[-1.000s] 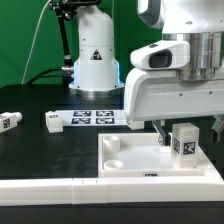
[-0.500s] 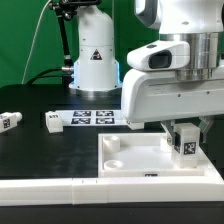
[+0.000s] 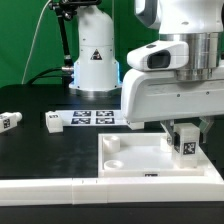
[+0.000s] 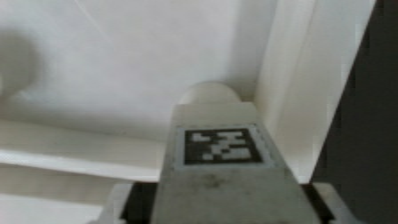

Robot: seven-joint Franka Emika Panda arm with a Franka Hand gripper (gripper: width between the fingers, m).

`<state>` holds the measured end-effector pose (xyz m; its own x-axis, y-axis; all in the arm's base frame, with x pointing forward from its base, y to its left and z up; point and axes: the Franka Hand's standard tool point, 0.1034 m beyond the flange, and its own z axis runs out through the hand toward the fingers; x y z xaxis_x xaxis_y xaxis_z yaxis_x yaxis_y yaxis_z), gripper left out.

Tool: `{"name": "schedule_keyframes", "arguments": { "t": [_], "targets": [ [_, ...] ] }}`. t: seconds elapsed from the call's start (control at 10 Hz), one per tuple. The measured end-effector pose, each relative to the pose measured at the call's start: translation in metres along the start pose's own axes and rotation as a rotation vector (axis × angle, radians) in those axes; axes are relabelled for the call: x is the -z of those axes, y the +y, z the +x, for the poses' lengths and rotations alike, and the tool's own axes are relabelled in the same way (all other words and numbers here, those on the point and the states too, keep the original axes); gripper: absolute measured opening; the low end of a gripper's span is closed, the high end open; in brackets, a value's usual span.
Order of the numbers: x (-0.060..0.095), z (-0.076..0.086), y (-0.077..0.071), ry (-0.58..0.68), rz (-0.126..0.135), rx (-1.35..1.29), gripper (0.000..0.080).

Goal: Assemble one leg

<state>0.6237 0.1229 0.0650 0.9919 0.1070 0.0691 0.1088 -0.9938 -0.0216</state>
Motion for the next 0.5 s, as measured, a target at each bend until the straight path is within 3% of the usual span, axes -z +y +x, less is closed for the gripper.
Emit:
{"name": "schedule_keyframes", "arguments": {
  "t": [0.2, 0.5],
  "targets": [
    [-0.0002, -0.0007, 0.0018, 0.012, 0.010, -0.250, 0.0288],
    [0.0002, -0.0015, 0.0058, 0.044, 0.069, -0.707, 0.0290]
  ]
}}
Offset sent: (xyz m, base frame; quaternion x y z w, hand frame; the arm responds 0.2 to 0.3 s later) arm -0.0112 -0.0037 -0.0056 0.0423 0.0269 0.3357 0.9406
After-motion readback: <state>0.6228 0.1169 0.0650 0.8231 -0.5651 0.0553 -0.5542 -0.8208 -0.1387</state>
